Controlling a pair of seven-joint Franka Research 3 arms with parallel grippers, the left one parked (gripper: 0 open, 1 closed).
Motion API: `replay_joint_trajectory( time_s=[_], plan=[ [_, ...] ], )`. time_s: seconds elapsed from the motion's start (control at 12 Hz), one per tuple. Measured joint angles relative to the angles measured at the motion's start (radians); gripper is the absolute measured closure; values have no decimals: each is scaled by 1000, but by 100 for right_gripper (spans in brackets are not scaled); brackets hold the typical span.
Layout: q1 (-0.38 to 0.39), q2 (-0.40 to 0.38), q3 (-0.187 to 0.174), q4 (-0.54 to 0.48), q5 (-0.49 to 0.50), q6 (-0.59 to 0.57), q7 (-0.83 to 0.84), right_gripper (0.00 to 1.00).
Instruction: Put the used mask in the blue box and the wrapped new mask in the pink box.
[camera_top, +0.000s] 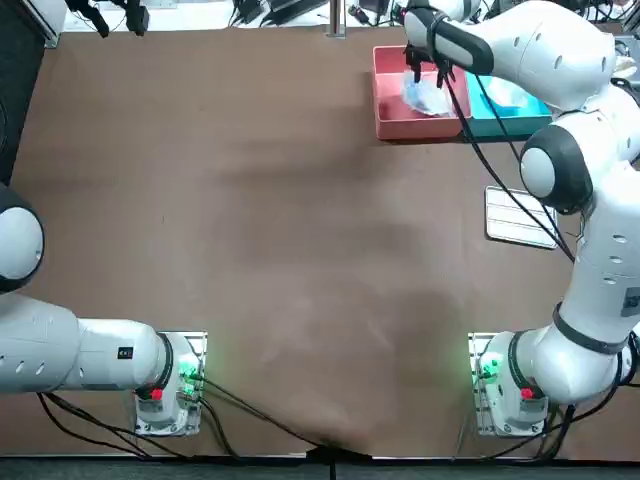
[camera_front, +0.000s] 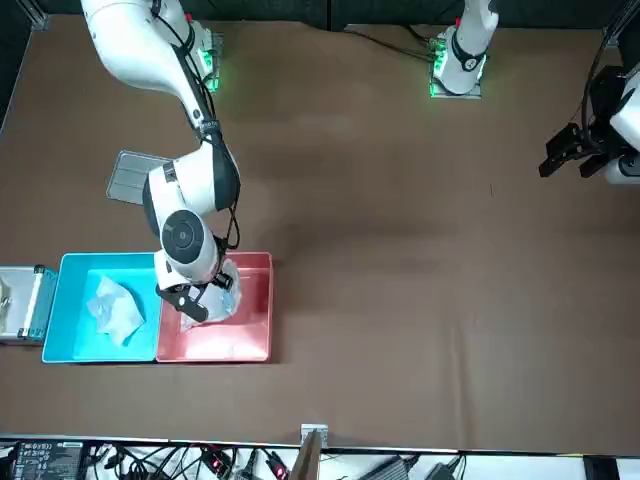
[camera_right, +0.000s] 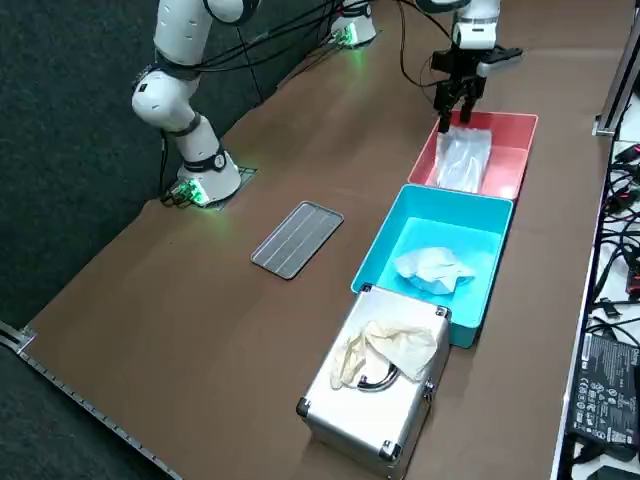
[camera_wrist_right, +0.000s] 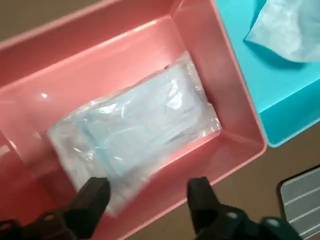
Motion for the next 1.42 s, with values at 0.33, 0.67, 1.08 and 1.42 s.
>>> replay_joint_trajectory(
  time_s=[0.33, 0.67, 1.08, 1.42],
  plan=[
    [-3, -2, -9, 88, 18, -54, 0, 0],
    [-54, -20, -12, 148, 70, -125, -64, 0],
    [-121, -112, -12, 143, 113, -230, -263, 0],
    [-180, -216, -11, 48, 127, -242, -421, 0]
  ],
)
